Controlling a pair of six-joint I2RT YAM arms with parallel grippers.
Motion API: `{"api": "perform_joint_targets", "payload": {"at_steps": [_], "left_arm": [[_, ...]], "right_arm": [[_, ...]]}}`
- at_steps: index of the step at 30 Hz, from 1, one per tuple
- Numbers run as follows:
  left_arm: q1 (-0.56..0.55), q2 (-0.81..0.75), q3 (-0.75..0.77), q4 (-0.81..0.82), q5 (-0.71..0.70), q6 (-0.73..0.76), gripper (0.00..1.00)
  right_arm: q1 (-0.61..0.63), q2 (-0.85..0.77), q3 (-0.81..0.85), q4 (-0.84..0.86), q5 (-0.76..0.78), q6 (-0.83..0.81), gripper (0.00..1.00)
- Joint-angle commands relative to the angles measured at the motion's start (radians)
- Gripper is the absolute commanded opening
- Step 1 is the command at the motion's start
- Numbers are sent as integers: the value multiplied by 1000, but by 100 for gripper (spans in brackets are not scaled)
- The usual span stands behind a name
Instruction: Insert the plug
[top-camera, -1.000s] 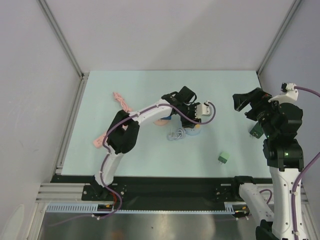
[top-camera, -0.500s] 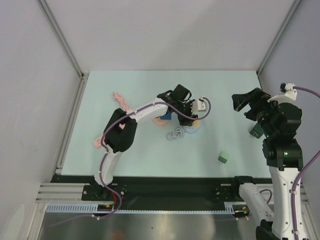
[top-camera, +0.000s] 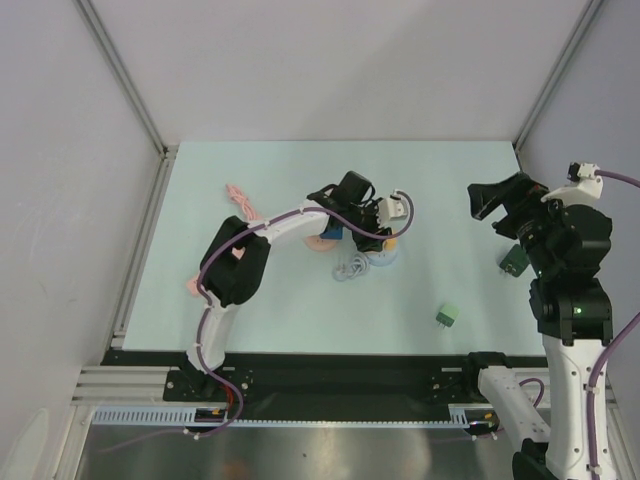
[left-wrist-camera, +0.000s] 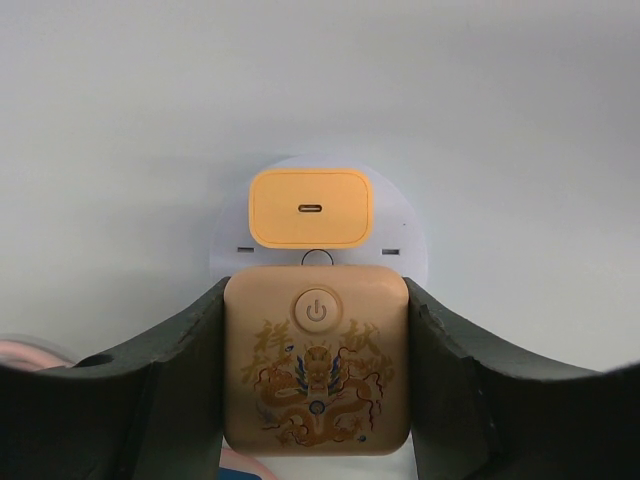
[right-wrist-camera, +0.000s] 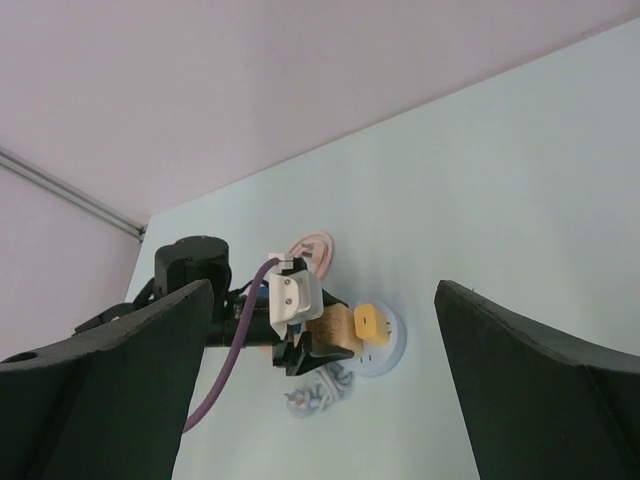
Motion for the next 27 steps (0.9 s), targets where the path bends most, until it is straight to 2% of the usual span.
{"api": "perform_joint_targets", "payload": {"at_steps": [1,3,6,8,9,17,18,23,25,27], "left_arm": [[37,63,-66,-178,-124,-15,13],[44,54,-63,-179,-121,-17,16],[44,29,-67,-186,-124,-14,38],[46,14,-66,-184,-127,-21,41],[44,-1,-57,-184,-132,-23,47],[44,-32,39,-202,-135,-34,61],[44,-35,51,-204,-138,-32,68],[44,-32,75,-212,-144,-37,77],[44,-29,79,-215,-149,-41,87],[43,-30,76,-219,-144,-38,89]], "right_arm": [[4,-17,63,-6,15,-15,100],[4,-23,69,-7,12,-6,100],[4,-25,76,-6,1,-2,100],[4,-25,78,-1,-6,3,100],[4,-25,81,0,-10,3,100],[4,-42,76,8,-20,12,100],[4,-46,76,8,-17,9,100],[4,-57,73,2,-11,6,100],[4,-58,72,0,-13,5,100],[4,-58,69,2,-11,3,100]]}}
